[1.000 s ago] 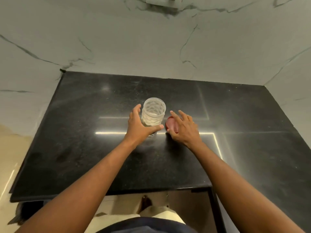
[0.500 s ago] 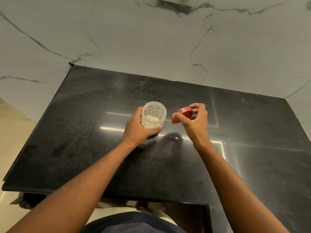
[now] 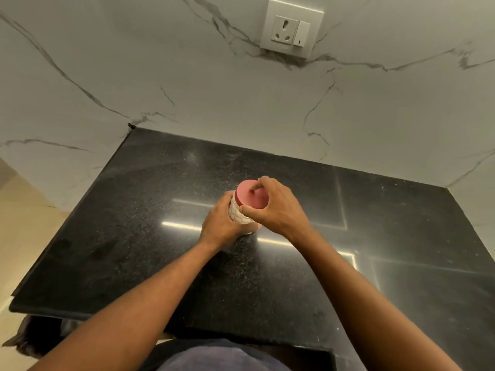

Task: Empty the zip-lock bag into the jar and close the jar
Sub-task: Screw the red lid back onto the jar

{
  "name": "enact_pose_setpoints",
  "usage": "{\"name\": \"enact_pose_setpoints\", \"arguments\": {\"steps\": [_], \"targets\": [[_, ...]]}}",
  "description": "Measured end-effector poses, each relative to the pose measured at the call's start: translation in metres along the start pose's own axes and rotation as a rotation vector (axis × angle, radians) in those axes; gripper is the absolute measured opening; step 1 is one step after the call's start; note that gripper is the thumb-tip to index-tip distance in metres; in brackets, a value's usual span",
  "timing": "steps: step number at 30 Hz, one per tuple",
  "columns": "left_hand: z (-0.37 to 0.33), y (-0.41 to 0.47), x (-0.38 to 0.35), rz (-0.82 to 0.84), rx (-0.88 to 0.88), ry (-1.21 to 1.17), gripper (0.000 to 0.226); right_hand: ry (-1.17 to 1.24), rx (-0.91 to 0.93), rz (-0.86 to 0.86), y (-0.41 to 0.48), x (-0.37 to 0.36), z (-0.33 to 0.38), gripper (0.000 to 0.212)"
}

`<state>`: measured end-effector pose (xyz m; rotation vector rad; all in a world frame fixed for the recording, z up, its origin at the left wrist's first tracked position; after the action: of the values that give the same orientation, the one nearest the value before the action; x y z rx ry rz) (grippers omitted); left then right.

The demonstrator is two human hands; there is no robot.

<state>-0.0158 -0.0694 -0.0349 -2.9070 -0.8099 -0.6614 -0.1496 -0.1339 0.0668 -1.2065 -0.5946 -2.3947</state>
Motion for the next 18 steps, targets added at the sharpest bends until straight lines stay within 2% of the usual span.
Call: {"name": "enact_pose_setpoints", "arguments": {"steps": [3,7,12,16,18], "targets": [[0.0,0.0,-0.001,0.0,-0.008,0.017,0.085,-0.132,0.057,0.105,0.008,-0.004,0.007,0.069],[-0.001,0.0,0.001,0.01,-0.009,0.031,0.082,-0.271,0.067,0.17,0.022,-0.004,0.012,0.074],[-0.002,0.0,0.0,0.008,-0.015,0.048,0.084,-0.625,-0.013,0.098,0.035,-0.004,0.015,0.089],[-0.002,0.001,0.001,0.017,-0.032,0.038,0.09,-0.767,-0.024,0.064,0.043,0.0,0.023,0.089],[-0.002,0.002,0.002,0.021,-0.035,0.024,0.086,-0.726,0.006,0.097,0.047,0.004,0.021,0.08]]}}
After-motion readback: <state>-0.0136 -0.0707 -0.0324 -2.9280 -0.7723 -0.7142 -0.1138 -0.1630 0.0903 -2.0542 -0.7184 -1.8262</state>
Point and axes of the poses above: each hand's wrist, its own y-axis towards the middle knuckle, its own x-axis out of the back of the hand, z = x × y, the point moved 5 cm from there along y, towards the middle knuckle, and after that the axes turned 9 degrees about -z, right-handed, at the moved point
